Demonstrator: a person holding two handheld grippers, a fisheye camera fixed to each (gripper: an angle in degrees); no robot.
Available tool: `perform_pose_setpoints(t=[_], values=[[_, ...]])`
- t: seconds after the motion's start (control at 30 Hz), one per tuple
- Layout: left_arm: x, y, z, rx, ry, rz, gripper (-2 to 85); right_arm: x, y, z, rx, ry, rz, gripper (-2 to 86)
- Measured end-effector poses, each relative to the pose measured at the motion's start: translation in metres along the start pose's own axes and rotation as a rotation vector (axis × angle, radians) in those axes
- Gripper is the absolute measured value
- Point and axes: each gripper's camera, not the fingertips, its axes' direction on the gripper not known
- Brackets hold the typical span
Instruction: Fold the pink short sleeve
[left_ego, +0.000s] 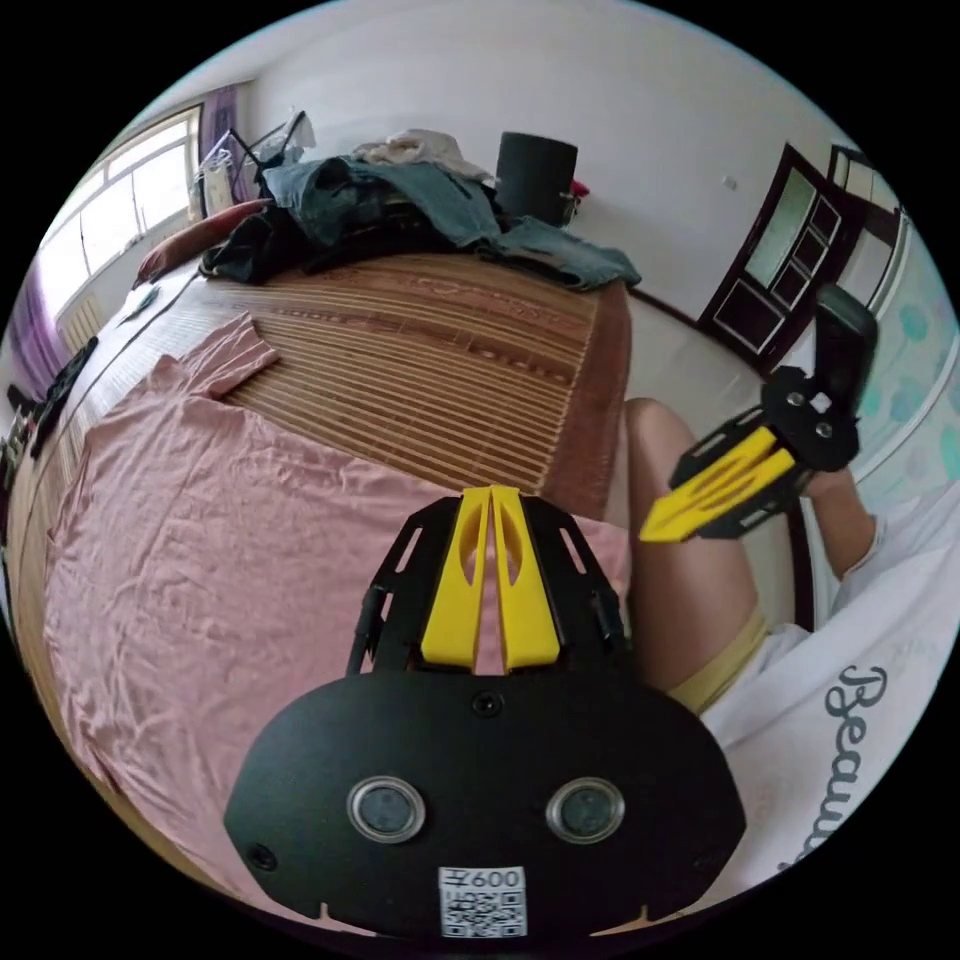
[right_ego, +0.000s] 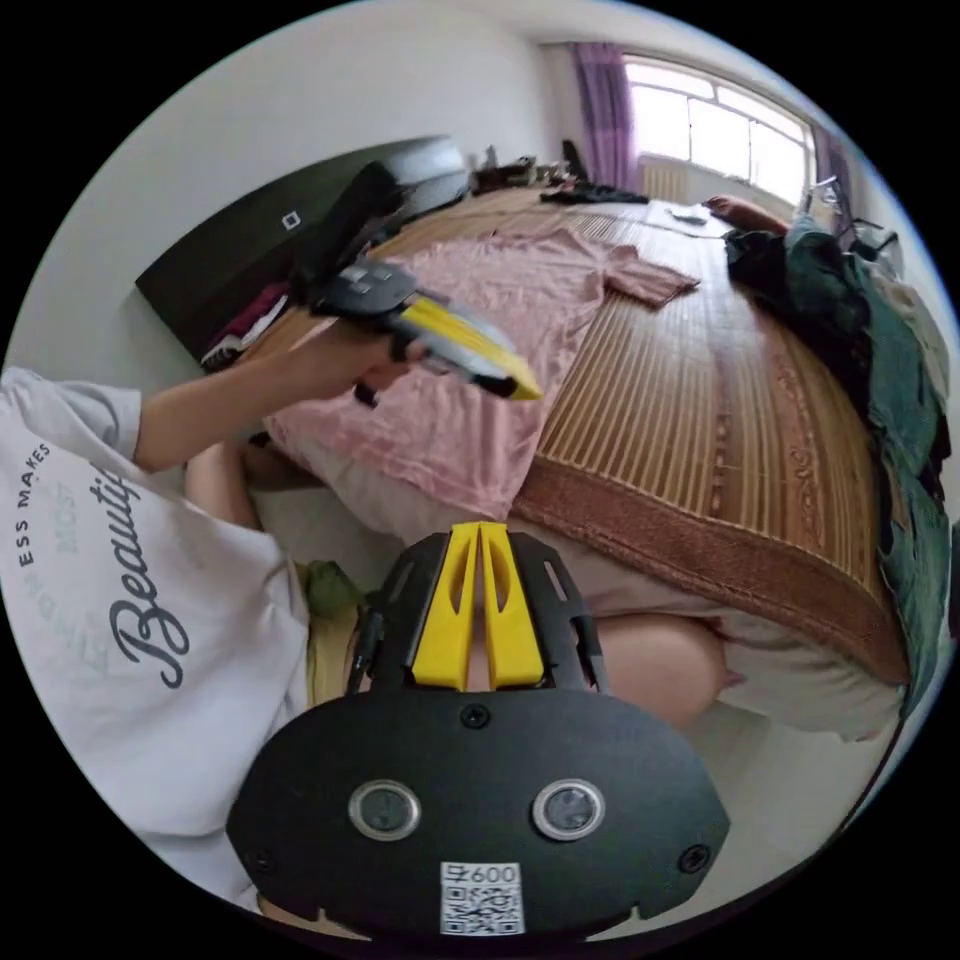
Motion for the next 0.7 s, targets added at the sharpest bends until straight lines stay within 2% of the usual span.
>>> perform_pose_setpoints(t=[0.1,0.17,0.23,0.5,0.7], values=[[0.036,0.016,0.001,-0.051,0.032,0.017,0.8,-0.003,-0.005,0.016,0.051,-0.013,0.036,-0.8],[0.054,0.027,0.002,-0.085,-0.008,-0.004,0.8,-0.009,-0.007,0.040,0.042,-0.004,0.013,-0.9],[0.061,0.038,-0.011,-0.038,0.013,-0.051,0.8,-0.012,-0.006,0.068,-0.048,0.061,-0.001,-0.9],[0.083,0.107,-0.099,0.062,0.066,-0.294,0.6,-0.024,-0.002,0.091,-0.053,0.085,-0.018,-0.9],[0.124,0.126,-0.165,0.037,-0.052,-0.363,0.6,-0.032,-0.006,0.103,-0.066,0.110,-0.009,-0.9]])
